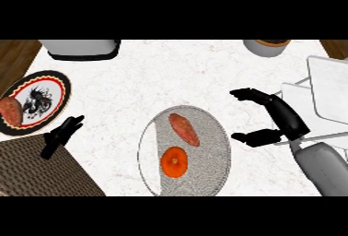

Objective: Pick the squash from the placemat and place it in the tiered shelf

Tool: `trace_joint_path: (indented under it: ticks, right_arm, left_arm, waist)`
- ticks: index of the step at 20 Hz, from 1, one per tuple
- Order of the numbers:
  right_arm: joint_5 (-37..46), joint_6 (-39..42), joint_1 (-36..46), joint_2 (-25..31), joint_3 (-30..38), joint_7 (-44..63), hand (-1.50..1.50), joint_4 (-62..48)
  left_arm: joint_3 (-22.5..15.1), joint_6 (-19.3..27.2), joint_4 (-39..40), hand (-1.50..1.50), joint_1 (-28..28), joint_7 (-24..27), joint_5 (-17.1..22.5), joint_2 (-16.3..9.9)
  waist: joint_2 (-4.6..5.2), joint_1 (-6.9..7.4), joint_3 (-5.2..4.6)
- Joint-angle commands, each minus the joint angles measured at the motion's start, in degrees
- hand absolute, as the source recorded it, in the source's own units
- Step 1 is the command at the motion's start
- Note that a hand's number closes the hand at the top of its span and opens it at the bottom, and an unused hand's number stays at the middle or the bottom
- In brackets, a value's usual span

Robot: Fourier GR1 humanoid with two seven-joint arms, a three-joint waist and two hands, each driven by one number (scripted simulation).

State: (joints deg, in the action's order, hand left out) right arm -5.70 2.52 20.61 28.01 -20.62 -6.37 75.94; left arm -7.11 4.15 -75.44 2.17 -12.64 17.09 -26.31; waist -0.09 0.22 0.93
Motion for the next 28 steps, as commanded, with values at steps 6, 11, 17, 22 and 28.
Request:
trace_joint_path:
  ticks: [6,11,17,22,28]
  right_arm:
    - [-3.1,14.6,0.6,7.0,-3.4,11.2,-1.50,14.7]
    - [-1.1,13.3,6.5,4.2,-8.3,30.5,-1.50,24.7]
    - [9.1,4.0,8.7,-5.3,-15.4,48.3,-1.50,28.8]
    - [19.0,1.4,13.6,-13.5,-22.3,57.0,-1.50,23.3]
    - [20.9,4.7,13.9,-18.2,-23.7,63.7,-1.50,20.2]
  left_arm:
    - [2.5,2.0,-1.7,0.00,-1.9,-0.9,2.4,4.9]
    - [3.5,0.7,-0.4,0.00,-0.2,-1.9,2.3,4.8]
    - [2.6,0.6,-4.9,0.00,-2.8,-3.2,1.2,6.1]
    - [2.8,1.2,-1.4,0.00,-0.1,-1.9,-1.2,7.9]
    - [3.6,0.8,-6.8,0.00,-3.0,-4.2,-1.2,8.2]
  waist:
    - [-0.23,-0.51,-1.01]
    - [-0.24,-0.36,-1.09]
    - [-0.31,0.26,-1.02]
    - [-0.01,0.21,-1.04]
    - [-0.10,0.41,-0.96]
